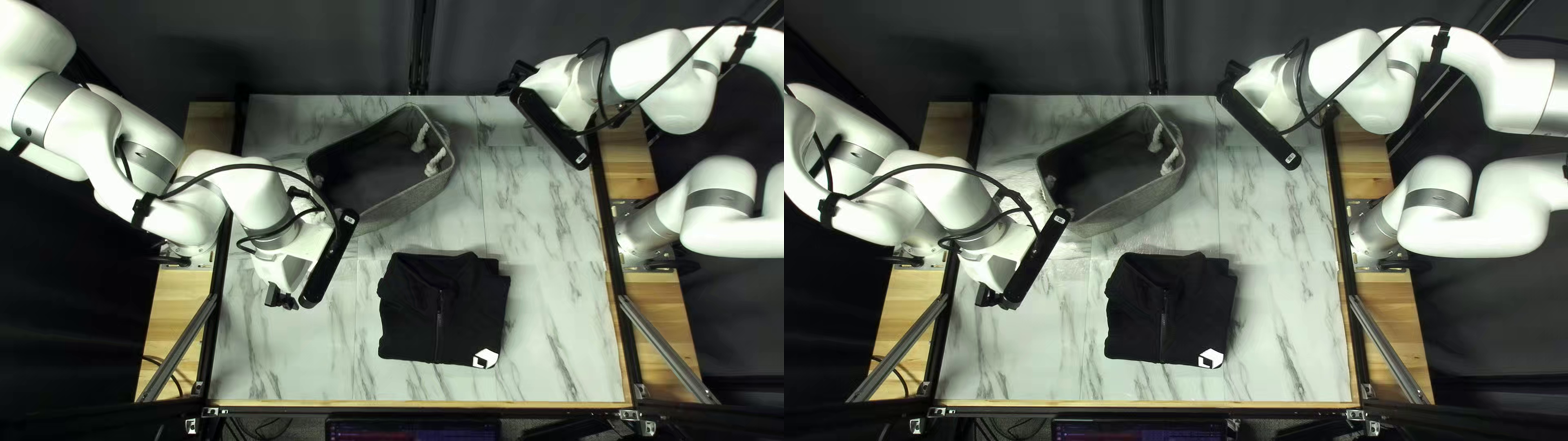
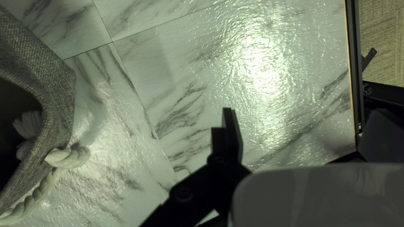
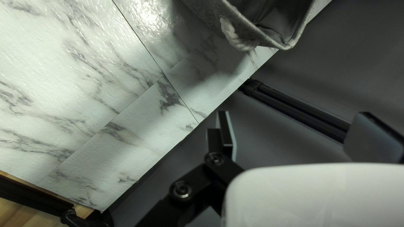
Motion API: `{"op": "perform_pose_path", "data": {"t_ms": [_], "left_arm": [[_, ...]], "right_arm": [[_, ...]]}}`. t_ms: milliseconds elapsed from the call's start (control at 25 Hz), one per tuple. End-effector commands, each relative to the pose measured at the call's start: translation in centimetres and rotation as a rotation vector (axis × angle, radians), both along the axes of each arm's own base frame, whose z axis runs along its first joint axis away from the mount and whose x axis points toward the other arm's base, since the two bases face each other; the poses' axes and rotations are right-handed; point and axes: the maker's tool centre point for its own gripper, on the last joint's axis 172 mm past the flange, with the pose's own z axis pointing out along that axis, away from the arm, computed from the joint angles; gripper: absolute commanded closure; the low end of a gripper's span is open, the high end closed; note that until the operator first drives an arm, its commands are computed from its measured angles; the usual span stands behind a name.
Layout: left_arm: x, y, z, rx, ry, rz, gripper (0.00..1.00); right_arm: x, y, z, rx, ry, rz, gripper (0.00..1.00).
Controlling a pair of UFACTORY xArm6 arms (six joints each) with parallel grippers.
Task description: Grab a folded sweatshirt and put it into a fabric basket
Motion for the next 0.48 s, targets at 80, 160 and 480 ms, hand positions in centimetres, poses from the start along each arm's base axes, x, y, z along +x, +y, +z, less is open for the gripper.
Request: {"op": "perform_pose_path", "data": {"t_ms": [80, 160, 480], "left_arm": [[0.0, 0.0, 0.0, 0.000, 0.000, 0.000, 0.00], [0.0, 0.0, 0.0, 0.000, 0.000, 0.000, 0.00], [1.2, 1.5, 1.2, 0.002, -0.016, 0.046, 0.00]], "right_arm": [[0.0, 0.0, 0.0, 0.000, 0.000, 0.000, 0.00], [0.0, 0.0, 0.0, 0.000, 0.000, 0.000, 0.00], [0.7, 2.4, 0.0, 0.000, 0.008, 0.015, 0.00]]}}
